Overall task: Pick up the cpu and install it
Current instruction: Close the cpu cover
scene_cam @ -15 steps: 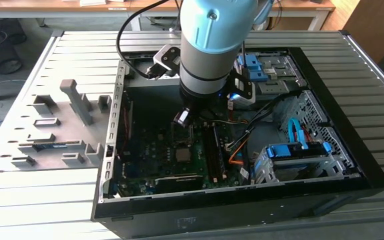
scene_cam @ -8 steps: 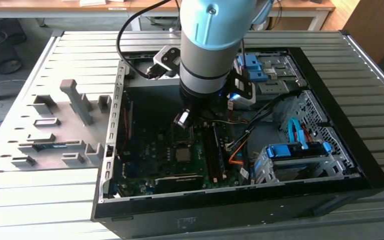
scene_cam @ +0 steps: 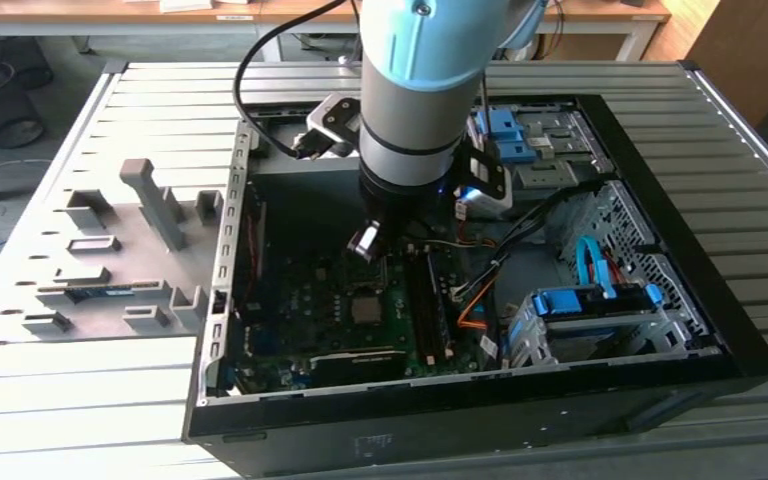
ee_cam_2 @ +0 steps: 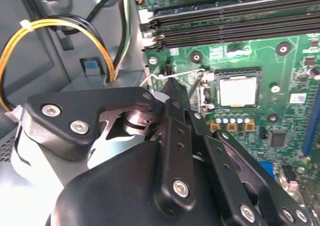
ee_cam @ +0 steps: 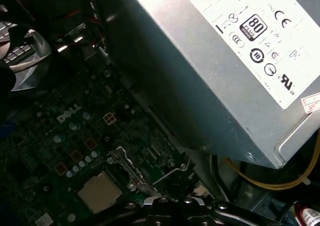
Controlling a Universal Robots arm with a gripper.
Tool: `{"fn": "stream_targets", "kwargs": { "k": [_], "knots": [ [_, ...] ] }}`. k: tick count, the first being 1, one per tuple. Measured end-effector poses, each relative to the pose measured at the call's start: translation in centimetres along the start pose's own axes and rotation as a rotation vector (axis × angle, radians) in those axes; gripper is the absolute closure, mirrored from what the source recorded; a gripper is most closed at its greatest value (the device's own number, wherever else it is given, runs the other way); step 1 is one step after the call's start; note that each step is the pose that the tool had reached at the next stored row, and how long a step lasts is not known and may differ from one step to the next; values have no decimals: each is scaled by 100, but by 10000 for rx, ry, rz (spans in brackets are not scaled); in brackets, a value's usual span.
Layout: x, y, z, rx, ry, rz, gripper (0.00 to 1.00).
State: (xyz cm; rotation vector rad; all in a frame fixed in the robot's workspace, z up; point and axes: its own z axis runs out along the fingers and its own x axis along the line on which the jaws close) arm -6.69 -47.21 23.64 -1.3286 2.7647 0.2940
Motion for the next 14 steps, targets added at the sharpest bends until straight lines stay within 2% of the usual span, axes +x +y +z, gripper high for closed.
{"fn": "stream_targets", "kwargs": {
  "k": [2, 3, 11, 12, 14],
  "knots": [
    [2, -2, -2, 91, 115, 0, 90],
    [4, -3, -6, 108, 138, -1, 90],
    [12, 8, -70, 162, 185, -9, 90],
    [16, 9, -71, 198, 230, -9, 90],
    [26, 7, -73, 311, 375, -10, 90]
  ]
}}
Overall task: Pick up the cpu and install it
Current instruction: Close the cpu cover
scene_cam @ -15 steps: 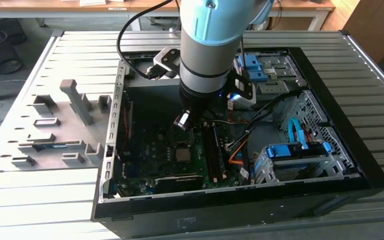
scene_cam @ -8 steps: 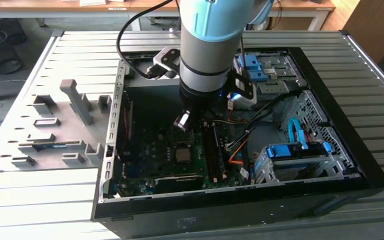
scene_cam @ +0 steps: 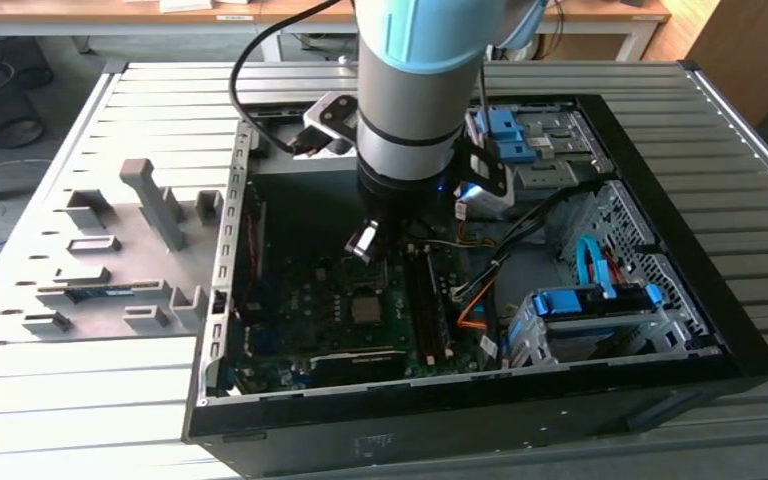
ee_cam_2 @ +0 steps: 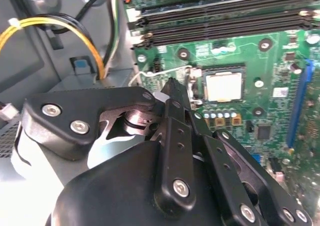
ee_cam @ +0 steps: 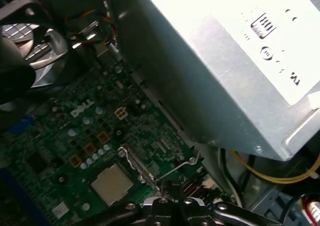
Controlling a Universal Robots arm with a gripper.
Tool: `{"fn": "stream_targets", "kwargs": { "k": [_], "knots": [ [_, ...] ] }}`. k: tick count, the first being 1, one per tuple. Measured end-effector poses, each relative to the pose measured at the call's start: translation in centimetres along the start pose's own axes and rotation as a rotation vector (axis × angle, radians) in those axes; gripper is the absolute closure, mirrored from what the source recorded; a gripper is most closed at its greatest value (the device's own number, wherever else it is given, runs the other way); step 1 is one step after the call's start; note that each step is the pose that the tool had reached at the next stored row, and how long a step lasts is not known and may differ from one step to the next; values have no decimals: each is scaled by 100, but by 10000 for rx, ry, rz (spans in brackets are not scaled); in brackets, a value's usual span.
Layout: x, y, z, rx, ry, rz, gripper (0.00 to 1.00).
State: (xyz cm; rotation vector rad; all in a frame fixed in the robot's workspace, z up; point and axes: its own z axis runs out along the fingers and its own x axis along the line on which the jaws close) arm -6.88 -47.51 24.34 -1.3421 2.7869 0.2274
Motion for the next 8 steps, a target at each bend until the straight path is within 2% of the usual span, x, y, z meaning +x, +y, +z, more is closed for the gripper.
{"fn": "stream_targets", "kwargs": {
  "k": [2, 3, 8],
  "knots": [
    [13, -8, -3, 107, 137, -2, 90],
    [22, -15, -5, 125, 161, -5, 90],
    [51, -36, -8, 148, 188, -4, 90]
  ]
}}
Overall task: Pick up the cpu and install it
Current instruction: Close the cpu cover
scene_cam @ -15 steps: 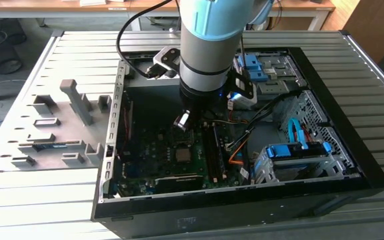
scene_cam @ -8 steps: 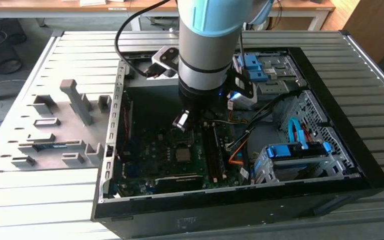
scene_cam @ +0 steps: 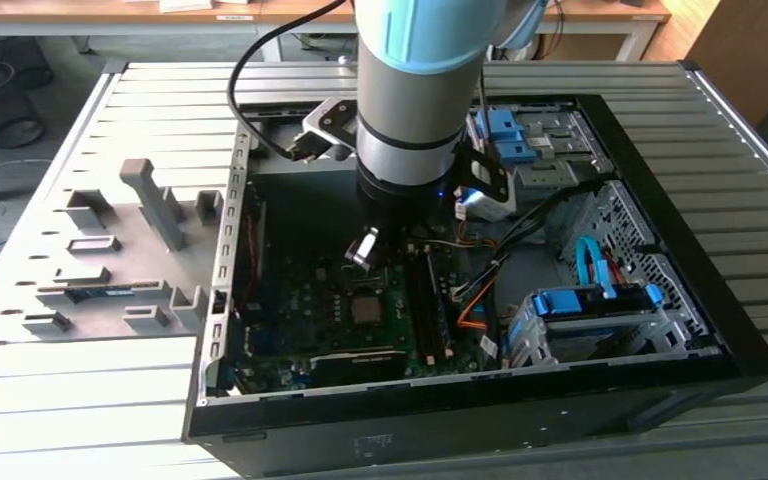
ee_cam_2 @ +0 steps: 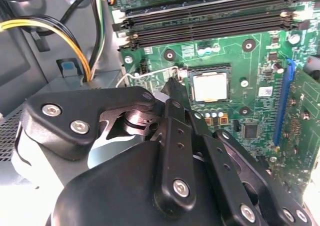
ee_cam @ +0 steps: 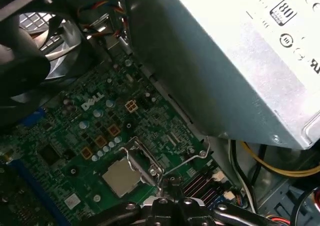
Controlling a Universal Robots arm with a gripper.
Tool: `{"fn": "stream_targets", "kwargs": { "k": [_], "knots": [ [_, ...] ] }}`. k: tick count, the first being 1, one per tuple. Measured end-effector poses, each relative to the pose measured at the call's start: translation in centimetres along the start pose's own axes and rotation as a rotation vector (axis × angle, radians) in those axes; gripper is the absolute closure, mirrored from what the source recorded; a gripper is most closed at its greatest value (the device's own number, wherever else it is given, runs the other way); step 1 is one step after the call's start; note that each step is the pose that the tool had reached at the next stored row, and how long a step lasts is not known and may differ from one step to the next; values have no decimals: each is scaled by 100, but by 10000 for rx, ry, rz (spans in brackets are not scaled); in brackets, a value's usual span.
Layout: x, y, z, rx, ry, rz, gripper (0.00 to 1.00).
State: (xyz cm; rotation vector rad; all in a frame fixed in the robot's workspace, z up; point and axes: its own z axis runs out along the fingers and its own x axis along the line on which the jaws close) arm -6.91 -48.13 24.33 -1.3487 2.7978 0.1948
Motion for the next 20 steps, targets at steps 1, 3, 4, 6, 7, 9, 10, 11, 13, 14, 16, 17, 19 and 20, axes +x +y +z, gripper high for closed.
{"fn": "stream_targets", "kwargs": {
  "k": [1, 3, 4, 6, 7, 9, 10, 11, 13, 14, 16, 17, 19, 20],
  "knots": [
    [6, -6, 1, 7, 9, -2, 90],
    [16, -13, 5, 24, 30, 0, 90],
    [19, -16, 7, 32, 39, 1, 90],
    [25, -21, 13, 47, 58, 1, 90],
    [28, -23, 20, 51, 64, 1, 90],
    [32, -27, 48, 59, 74, 2, 90],
    [34, -30, 65, 60, 77, 2, 90],
    [35, -32, 82, 65, 82, 3, 90],
    [35, -33, 89, 95, 121, 1, 90],
    [36, -33, 89, 103, 130, 2, 90],
    [27, -43, 89, 110, 140, -4, 90],
    [20, -51, 89, 111, 148, -31, 90],
    [11, -65, 90, 107, 157, -120, 90],
    [4, -73, 90, 105, 160, -148, 90]
  ]
}}
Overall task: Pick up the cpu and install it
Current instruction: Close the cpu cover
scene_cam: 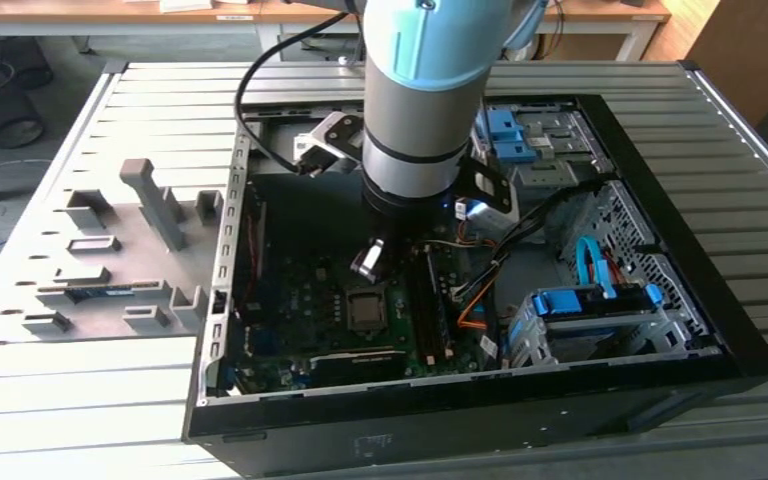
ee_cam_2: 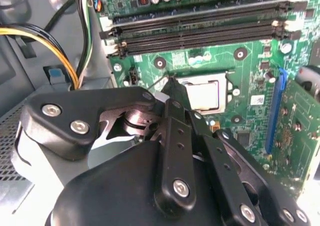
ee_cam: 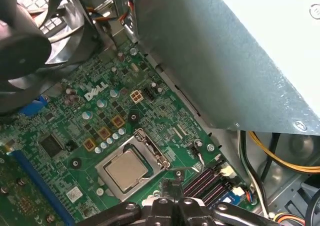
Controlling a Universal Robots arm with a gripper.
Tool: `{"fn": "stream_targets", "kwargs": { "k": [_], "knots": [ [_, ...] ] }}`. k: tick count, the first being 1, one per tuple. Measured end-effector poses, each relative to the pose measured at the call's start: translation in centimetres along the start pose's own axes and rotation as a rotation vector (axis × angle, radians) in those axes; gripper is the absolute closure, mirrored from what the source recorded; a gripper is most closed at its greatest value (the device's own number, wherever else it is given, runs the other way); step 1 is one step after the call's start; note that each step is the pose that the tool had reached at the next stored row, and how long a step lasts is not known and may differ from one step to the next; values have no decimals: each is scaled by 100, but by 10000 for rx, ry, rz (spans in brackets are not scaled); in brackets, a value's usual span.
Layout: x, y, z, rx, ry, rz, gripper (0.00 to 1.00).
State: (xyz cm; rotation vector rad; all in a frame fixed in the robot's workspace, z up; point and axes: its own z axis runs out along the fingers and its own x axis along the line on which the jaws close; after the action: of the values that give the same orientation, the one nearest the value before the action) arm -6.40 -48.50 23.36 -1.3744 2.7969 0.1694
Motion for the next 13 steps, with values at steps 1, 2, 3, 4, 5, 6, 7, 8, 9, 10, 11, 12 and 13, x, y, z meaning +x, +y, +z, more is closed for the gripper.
{"fn": "stream_targets", "kwargs": {
  "k": [1, 2, 3, 4, 5, 6, 7, 8, 9, 10, 11, 12, 13],
  "knots": [
    [-9, -11, 0, -1, 4, -17, 90],
    [-18, -23, 1, 9, 20, -21, 90],
    [-24, -29, 0, 54, 82, -20, 90],
    [-28, -31, 0, 123, 169, -15, 90],
    [-30, -33, 1, 221, 296, -10, 90],
    [-31, -34, 0, 330, 439, -8, 90],
    [-33, -33, 1, 438, 578, -4, 90],
    [-36, -33, 2, 468, 618, -13, 90],
    [-35, -33, 2, 468, 625, -66, 90],
    [-35, -33, 2, 464, 635, -205, 90],
    [-35, -33, 2, 457, 646, -385, 90],
    [-35, -32, 2, 451, 658, -573, 90],
    [-35, -32, 1, 444, 671, -754, 90]
  ]
}}
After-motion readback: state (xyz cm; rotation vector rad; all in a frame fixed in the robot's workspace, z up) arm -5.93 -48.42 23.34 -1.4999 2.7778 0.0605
